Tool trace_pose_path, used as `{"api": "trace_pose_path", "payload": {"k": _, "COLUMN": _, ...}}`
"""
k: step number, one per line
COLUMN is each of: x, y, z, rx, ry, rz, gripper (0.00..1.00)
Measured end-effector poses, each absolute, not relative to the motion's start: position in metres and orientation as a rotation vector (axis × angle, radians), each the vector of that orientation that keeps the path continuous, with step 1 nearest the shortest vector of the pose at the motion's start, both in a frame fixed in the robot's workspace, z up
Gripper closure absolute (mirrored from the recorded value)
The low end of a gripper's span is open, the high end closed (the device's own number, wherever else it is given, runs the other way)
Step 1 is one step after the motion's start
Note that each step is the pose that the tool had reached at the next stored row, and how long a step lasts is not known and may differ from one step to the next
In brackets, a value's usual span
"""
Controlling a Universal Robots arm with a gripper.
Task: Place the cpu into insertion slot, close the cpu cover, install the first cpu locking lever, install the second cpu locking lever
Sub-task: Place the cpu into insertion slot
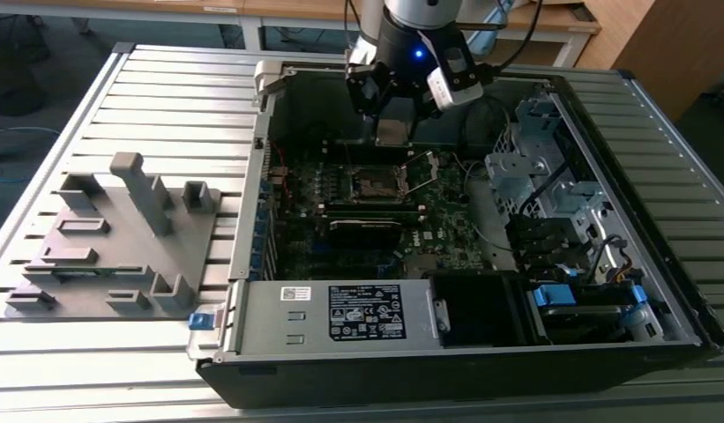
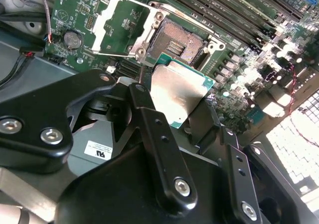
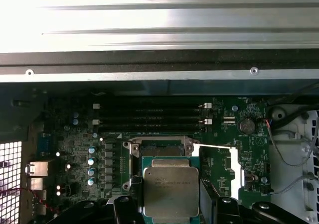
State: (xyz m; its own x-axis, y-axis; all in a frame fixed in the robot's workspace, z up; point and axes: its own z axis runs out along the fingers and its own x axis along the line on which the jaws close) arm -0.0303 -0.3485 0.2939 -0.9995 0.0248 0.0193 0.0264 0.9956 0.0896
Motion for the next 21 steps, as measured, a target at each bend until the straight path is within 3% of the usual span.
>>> {"api": "trace_pose_path", "payload": {"k": 21, "x": -0.0303, "y": -0.3485, "z": 0.2905, "rx": -0.040, "ry": -3.120, "rz": -0.141, "gripper": 0.46}}
